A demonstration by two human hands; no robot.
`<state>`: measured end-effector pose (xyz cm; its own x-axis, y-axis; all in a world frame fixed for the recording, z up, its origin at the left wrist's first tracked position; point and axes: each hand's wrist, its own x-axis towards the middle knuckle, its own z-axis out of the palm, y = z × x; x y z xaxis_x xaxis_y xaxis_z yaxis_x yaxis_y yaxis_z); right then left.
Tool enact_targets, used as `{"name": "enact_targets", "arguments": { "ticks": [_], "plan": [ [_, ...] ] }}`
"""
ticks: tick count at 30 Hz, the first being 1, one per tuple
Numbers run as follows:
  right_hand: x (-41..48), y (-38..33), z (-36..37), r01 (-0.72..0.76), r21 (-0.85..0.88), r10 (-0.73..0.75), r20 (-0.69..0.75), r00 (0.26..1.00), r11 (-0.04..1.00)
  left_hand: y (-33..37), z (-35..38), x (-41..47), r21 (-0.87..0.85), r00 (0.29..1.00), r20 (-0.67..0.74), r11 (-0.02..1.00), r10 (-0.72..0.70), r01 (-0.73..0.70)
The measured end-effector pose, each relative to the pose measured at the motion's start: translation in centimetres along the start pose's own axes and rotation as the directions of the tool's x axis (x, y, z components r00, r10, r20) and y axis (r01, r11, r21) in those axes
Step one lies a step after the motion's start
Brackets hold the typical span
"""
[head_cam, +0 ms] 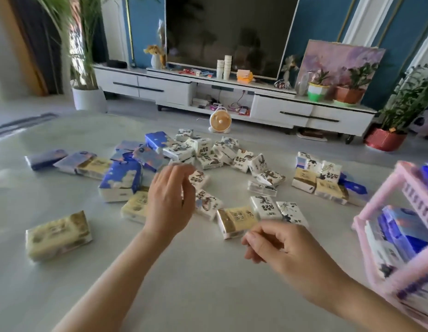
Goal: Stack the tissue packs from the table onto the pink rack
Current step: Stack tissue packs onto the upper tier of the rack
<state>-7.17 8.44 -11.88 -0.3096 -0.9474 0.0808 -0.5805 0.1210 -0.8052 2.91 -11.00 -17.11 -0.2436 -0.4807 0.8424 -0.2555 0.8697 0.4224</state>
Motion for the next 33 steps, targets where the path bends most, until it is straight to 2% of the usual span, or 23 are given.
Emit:
{"name": "enact_targets", "arguments": {
  "ticks": [3,6,8,9,13,16,18,20,22,24,26,28,31,33],
  "plan": [
    [5.4,-1.4,4.6,0.053,0.068,-0.053,-0.007,0.999,0.996,-4.4,-1.4,1.6,0.144,0.96,-0.091,0.951,-0.263,0.274],
    [11.2,-2.6,9.3,0.09,0.083,-0.085,-0.059,0.995,0.993,-8.3,-4.0,2.1,0.188,0.836,-0.201,0.817,-0.511,0.545],
    [15.0,-3.0,12.2,0.106,0.079,-0.1,-0.083,0.992,0.991,-10.2,-5.2,2.1,0.194,0.757,-0.217,0.733,-0.616,0.652],
    [16.8,-3.2,13.2,0.109,0.059,-0.103,-0.095,0.99,0.992,-10.7,-5.4,1.9,0.207,0.74,-0.202,0.711,-0.642,0.672],
    [23.5,-3.5,15.1,0.137,-0.105,-0.149,-0.126,0.981,0.985,-11.2,-4.2,1.3,0.224,0.714,-0.054,0.688,-0.698,0.69],
    [28.4,-2.3,15.3,0.124,-0.4,-0.137,-0.002,0.991,0.908,-11.2,-3.5,1.1,0.194,0.66,-0.062,0.64,-0.748,0.744],
    [30.7,-1.9,15.4,0.157,-0.513,-0.123,0.1,0.987,0.844,-10.8,-2.9,0.9,0.154,0.643,-0.123,0.626,-0.755,0.764],
    [32.4,-2.1,15.8,0.215,-0.496,-0.159,0.153,0.975,0.841,-10.2,-2.3,0.6,0.055,0.597,-0.246,0.604,-0.763,0.795],
    [33.8,-2.5,16.6,0.255,-0.461,-0.21,0.149,0.966,0.85,-9.9,-1.8,0.5,-0.061,0.504,-0.362,0.56,-0.784,0.826],
    [34.6,-2.5,17.6,0.228,-0.5,-0.171,0.159,0.972,0.835,-9.9,-1.3,0.5,-0.135,0.417,-0.431,0.514,-0.8,0.847],
    [34.6,-1.9,18.5,0.193,-0.605,-0.135,0.141,0.981,0.772,-9.8,-1.1,0.4,-0.136,0.418,-0.466,0.53,-0.779,0.837],
    [34.1,-1.6,18.8,0.202,-0.632,-0.173,0.108,0.979,0.749,-9.7,-1.0,0.7,-0.147,0.442,-0.495,0.573,-0.748,0.806],
    [32.2,-1.8,17.6,0.195,-0.486,-0.199,0.044,0.979,0.852,-9.7,-1.5,1.1,-0.177,0.479,-0.545,0.653,-0.688,0.737],
    [30.1,-2.7,15.5,0.204,-0.33,-0.243,-0.08,0.967,0.922,-9.6,-2.2,1.5,-0.162,0.519,-0.61,0.735,-0.599,0.658]
  ]
}}
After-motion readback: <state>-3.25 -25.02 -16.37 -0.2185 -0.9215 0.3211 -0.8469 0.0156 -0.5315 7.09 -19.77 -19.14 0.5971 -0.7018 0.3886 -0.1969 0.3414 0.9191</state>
